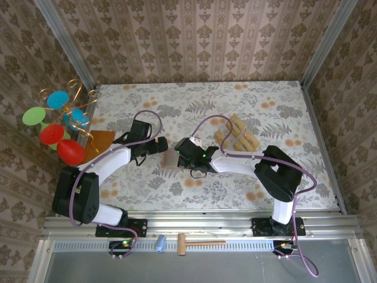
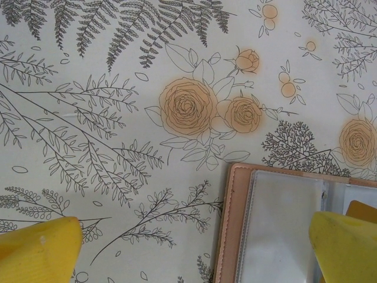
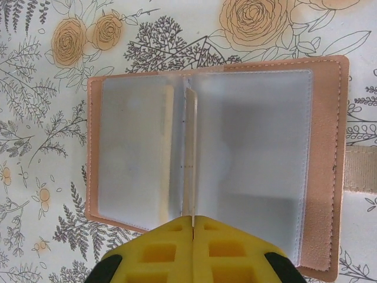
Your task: Put the credit cards into the card holder
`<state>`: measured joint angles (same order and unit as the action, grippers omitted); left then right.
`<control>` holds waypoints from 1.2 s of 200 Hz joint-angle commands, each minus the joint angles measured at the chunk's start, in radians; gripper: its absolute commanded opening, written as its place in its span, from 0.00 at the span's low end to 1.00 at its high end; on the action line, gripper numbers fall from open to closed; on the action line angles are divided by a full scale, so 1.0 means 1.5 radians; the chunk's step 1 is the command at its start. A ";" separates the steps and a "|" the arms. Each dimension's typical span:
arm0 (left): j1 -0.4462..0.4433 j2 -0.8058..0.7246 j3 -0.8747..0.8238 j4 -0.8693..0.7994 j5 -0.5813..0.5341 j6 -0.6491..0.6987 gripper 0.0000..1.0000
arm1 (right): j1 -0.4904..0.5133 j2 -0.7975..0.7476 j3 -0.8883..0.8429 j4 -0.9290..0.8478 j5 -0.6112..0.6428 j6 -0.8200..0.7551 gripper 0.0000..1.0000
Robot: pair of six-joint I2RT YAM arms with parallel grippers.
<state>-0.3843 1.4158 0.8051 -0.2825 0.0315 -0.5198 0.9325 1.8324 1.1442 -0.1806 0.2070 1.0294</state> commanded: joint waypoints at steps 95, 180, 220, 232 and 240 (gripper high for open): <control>-0.004 0.004 -0.003 0.006 0.016 -0.007 1.00 | -0.051 -0.030 -0.052 -0.034 -0.041 -0.097 0.00; -0.025 0.023 0.013 -0.003 0.022 -0.005 1.00 | -0.107 0.025 0.010 -0.092 -0.212 -0.283 0.00; -0.033 0.034 0.026 -0.021 0.018 0.004 1.00 | -0.135 0.029 0.019 -0.107 -0.252 -0.327 0.00; -0.037 0.036 0.029 -0.025 0.015 0.007 1.00 | -0.141 0.024 0.021 -0.101 -0.270 -0.328 0.00; -0.038 0.037 0.029 -0.027 0.013 0.006 1.00 | -0.144 0.021 0.024 -0.099 -0.278 -0.328 0.00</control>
<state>-0.4316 1.4616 0.8097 -0.2924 0.0536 -0.5198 0.7319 1.8488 1.1652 -0.2470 -0.1528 0.5922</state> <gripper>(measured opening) 0.999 0.066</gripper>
